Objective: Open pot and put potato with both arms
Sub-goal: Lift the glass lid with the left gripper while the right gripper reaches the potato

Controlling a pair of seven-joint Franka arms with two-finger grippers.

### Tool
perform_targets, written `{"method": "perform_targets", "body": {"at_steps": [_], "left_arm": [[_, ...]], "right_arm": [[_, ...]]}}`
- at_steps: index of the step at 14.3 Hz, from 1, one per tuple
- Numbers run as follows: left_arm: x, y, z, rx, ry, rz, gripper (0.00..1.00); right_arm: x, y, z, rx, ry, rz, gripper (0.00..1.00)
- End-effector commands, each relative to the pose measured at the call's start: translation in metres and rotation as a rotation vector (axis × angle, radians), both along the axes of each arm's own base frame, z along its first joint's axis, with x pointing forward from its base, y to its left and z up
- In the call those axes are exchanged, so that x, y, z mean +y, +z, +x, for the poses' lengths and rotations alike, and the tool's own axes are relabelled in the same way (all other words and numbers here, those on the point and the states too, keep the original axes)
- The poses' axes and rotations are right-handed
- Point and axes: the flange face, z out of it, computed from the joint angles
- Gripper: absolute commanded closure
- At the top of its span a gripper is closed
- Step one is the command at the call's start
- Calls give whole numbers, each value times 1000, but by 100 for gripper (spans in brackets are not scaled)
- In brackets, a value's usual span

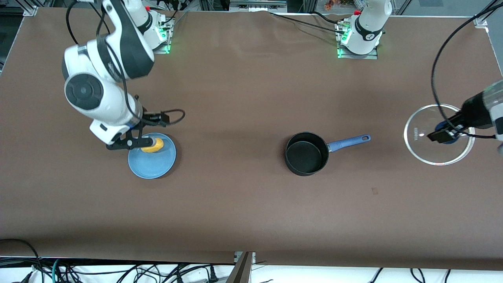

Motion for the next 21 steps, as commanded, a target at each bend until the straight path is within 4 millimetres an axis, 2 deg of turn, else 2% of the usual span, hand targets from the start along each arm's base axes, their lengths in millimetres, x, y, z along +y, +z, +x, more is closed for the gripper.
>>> {"method": "perform_targets", "body": {"at_steps": [1,3,4,6,10,14,17,21], "left_arm": [[24,18,-8,-16,-112,-7,77],[40,24,-11,-21,-168,10,77],[49,30,-15,-30,-177,14,77],[59,30,-17,-32,-192,-1,77],[81,27,-19,-25,-184,5,77],[84,24,-20,-18,-207,3,77],[75,23,-19,-18,-222,-14,76],[89,35,-27,-46,-256,-39,76]], "right_arm": [[-43,-32,-3,-6,-126,-4,0],[-53,-57,-5,-11,-227,-23,0],[-57,-72,-7,-16,-281,-30,0],[-71,-107,-12,-7,-372,-43,0],[-76,-154,-16,-16,-453,-36,0],[-86,-166,-8,-30,-490,-12,0],[-83,-190,-7,-30,-495,-5,0],[-82,-209,-10,-10,-518,8,0]]}}
